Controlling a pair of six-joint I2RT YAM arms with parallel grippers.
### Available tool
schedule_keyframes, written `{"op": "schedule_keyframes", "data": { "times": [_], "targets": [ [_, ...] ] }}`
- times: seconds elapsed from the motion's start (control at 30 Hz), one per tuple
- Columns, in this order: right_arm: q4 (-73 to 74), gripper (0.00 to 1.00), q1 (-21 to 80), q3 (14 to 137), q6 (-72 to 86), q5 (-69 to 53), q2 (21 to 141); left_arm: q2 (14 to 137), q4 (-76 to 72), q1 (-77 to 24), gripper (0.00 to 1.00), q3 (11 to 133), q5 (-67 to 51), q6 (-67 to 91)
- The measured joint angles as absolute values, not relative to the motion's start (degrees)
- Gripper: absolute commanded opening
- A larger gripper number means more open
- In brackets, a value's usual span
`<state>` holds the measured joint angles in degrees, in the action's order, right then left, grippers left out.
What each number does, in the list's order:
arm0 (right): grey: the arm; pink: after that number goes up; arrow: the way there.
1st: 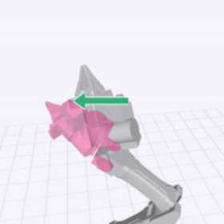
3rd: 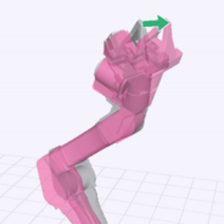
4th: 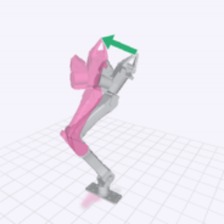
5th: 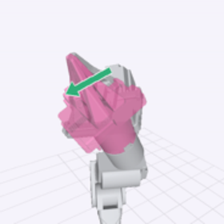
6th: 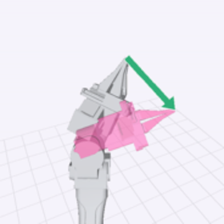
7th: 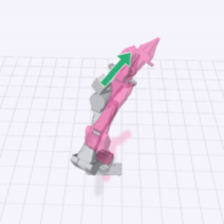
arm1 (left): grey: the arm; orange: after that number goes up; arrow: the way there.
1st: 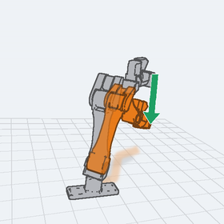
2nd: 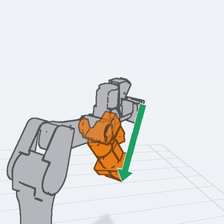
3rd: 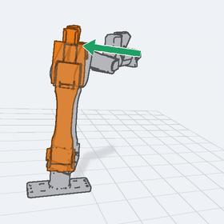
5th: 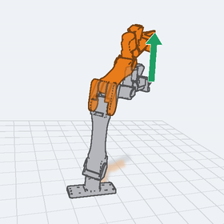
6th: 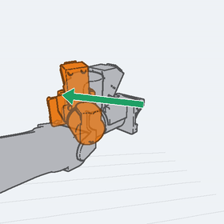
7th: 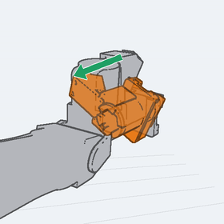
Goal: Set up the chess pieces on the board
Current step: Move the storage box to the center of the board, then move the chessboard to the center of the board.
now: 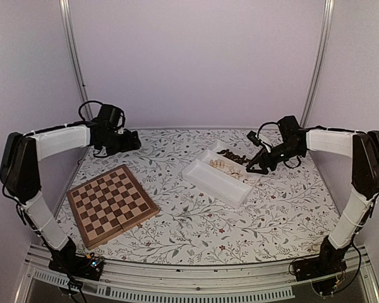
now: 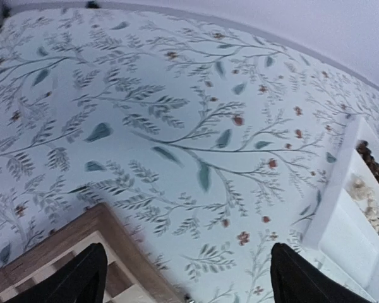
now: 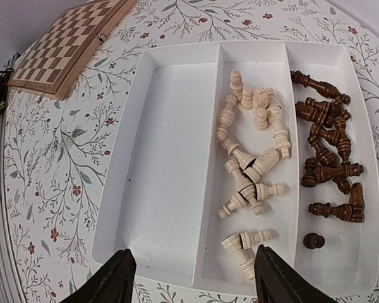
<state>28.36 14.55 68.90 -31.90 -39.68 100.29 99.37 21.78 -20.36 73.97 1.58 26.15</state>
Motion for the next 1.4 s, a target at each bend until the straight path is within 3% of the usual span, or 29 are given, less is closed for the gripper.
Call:
{"op": "schedule_keyframes", "data": {
  "times": [0.2, 0.47, 0.67, 0.83, 1.13, 1.4],
  "targets": [
    [29.47, 0.71, 14.55, 68.90, -32.88, -41.43, 99.61, 91.46, 25.85, -11.09, 0.99, 58.76, 8.62, 32.91],
    [30.26, 0.73, 14.55, 68.90, -34.02, -42.68, 98.43, 78.15, 32.86, -2.37, 0.99, 47.20, 12.08, 40.45],
    [31.00, 0.74, 14.55, 68.90, -34.81, -43.46, 97.89, 68.99, 33.39, 10.50, 0.99, 39.57, 10.44, 43.86],
    [31.77, 0.75, 14.55, 68.90, -35.46, -43.90, 97.86, 68.47, 33.26, 16.03, 0.99, 33.54, 6.76, 44.66],
    [32.32, 0.76, 14.55, 68.90, -35.90, -44.31, 97.86, 72.69, 25.52, 16.25, 0.97, 31.55, -3.92, 43.18],
    [33.17, 0.79, 14.55, 68.93, -36.05, -44.64, 98.28, 71.96, 16.03, 3.09, 0.94, 28.45, -5.80, 45.74]
  ]
}}
